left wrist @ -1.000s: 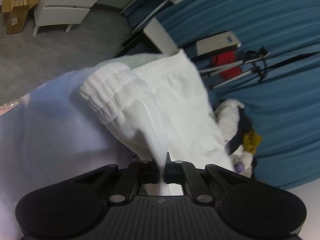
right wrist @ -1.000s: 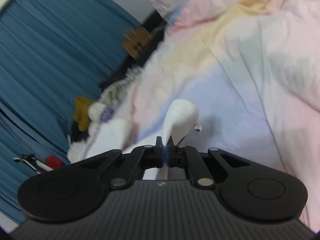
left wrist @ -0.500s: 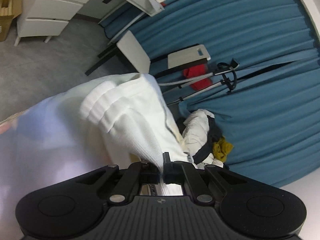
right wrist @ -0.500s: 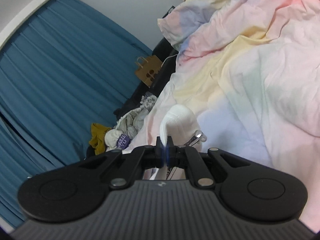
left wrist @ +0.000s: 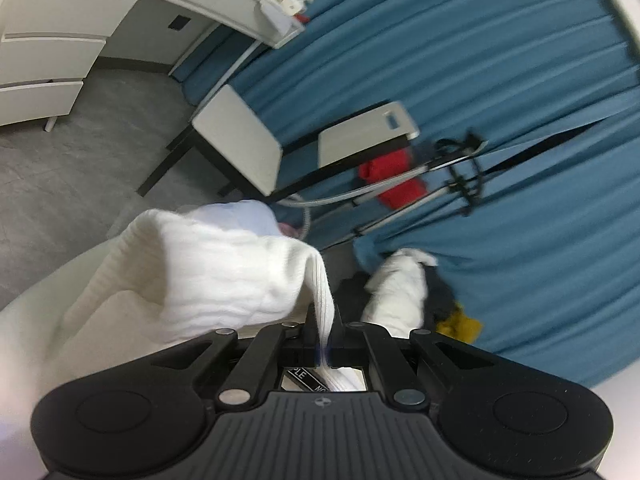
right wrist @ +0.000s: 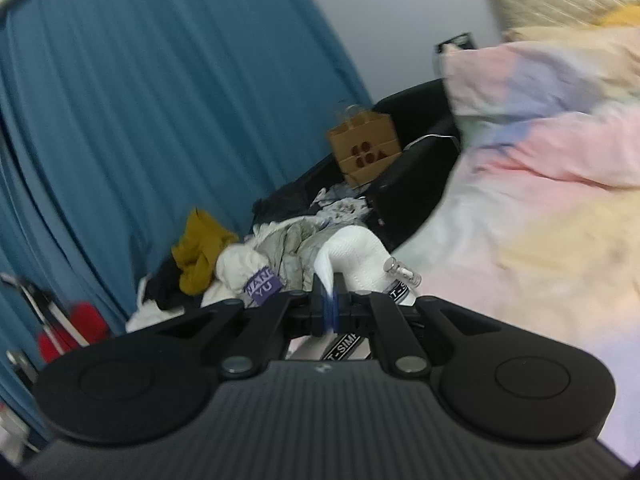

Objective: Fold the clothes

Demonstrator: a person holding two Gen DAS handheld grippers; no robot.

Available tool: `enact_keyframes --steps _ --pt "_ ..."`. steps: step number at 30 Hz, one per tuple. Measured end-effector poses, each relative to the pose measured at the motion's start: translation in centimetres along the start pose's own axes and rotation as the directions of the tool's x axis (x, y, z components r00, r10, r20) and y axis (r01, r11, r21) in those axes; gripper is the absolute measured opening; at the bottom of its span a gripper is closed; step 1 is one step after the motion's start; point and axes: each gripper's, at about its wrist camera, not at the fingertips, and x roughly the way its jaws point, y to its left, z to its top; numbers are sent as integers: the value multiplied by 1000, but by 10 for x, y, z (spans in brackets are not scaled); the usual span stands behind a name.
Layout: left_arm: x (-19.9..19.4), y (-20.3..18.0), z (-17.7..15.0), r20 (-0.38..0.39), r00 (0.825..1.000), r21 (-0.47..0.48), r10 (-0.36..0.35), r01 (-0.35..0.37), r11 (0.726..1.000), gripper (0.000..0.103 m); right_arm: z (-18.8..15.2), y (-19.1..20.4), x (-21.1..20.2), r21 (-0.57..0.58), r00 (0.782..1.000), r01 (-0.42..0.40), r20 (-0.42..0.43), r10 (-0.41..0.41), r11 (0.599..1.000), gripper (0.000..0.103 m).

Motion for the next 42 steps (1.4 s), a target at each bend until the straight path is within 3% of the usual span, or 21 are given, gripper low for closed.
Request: enact_keyframes --steps 7,10,12,16,18,20,23,27,31,35,40,42 --pt "124 21 23 -65 991 15 119 -118 993 3 -54 43 116 -203 992 39 -107 -61 978 6" --pt "173 35 30 -90 982 20 169 -168 986 3 -74 49 140 -266 987 21 -147 -62 964 6" --pt "186 44 30 -102 980 44 173 -169 985 4 -79 51 145 -277 986 -7 -164 -40 961 7" --pt "178 49 28 -108 986 77 130 -122 989 18 -73 41 141 -218 980 -35 -198 -9 975 17" --pt "162 46 26 -92 990 103 105 -96 990 47 -64 31 128 -161 980 -54 -197 22 986 26" --pt "143 40 19 -66 994 137 86 -76 988 58 -57 20 107 -93 980 -79 -188 61 993 48" --pt "105 32 4 -38 998 148 57 -51 988 80 -51 -4 68 34 978 -118 -168 122 992 59" --pt "58 38 -32 -42 999 83 -15 19 996 82 -56 -56 10 240 973 -143 -142 180 960 60" --pt "25 65 -72 -45 997 -50 -57 55 997 87 -86 -112 -31 469 970 -124 -129 207 874 60" --pt "24 99 -104 -86 994 -198 -70 51 979 90 -117 -138 -41 574 941 -128 -188 282 809 60" --pt "44 126 -115 -143 986 -296 -84 38 955 90 -137 -131 -26 515 890 -160 -294 349 842 60" --pt "55 133 -114 -111 990 -330 -92 51 943 89 -145 -126 -14 501 876 -171 -316 363 848 60"
